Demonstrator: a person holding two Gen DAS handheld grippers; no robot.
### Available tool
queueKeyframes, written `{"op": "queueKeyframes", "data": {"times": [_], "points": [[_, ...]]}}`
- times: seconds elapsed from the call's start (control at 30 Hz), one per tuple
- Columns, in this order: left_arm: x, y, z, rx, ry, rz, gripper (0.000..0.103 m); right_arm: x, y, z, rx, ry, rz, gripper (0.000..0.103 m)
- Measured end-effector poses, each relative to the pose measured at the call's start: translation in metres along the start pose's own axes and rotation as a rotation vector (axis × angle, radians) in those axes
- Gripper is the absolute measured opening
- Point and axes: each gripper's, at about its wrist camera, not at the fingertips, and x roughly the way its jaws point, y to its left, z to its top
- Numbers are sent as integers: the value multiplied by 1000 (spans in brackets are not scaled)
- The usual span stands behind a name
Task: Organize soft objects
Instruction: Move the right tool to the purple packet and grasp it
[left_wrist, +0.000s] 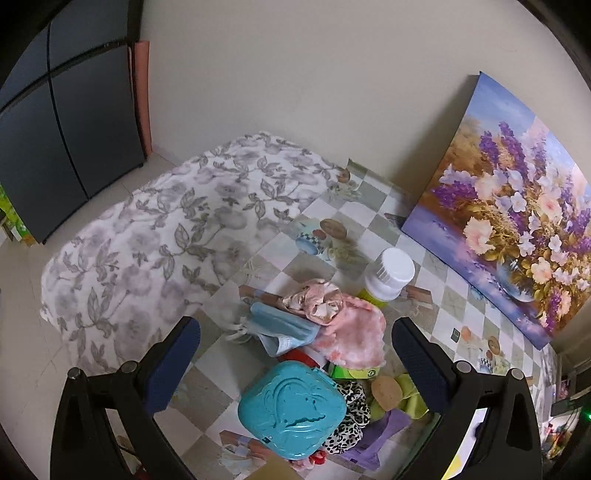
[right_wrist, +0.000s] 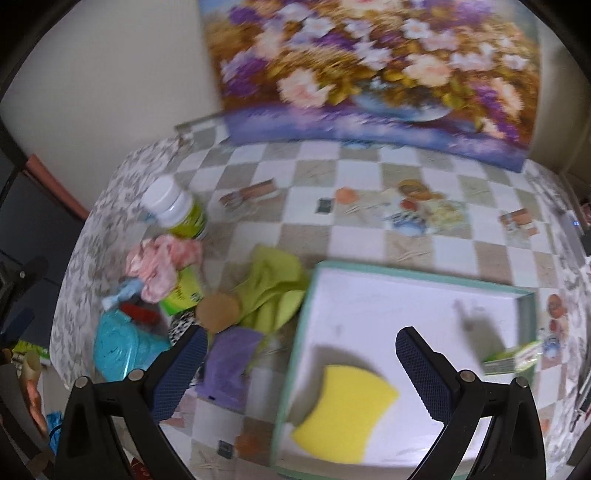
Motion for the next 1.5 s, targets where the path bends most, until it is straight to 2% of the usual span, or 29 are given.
{"op": "queueKeyframes", "data": {"times": [0.2, 0.4, 0.57, 0.7, 0.8, 0.97, 1.07, 1.5], "points": [[23, 1, -7, 32, 102, 10, 103, 39, 28, -17, -49, 96, -10, 103], [47, -5, -16, 142, 175, 111, 103, 66, 37, -28, -40, 157, -14, 103], [63, -10, -23, 196, 223, 142, 103, 80, 40, -34, -27, 187, -9, 103], [67, -13, -24, 207, 235, 140, 103, 83, 42, -35, -28, 185, -12, 102], [69, -15, -25, 208, 240, 135, 103, 85, 45, -36, -44, 177, -15, 93], [71, -16, -25, 210, 247, 132, 103, 86, 50, -36, -69, 163, -35, 88], [72, -15, -25, 205, 247, 130, 103, 83, 50, -35, -63, 160, -11, 85], [75, -11, -23, 185, 253, 124, 103, 72, 66, -33, -129, 131, 4, 81]]}}
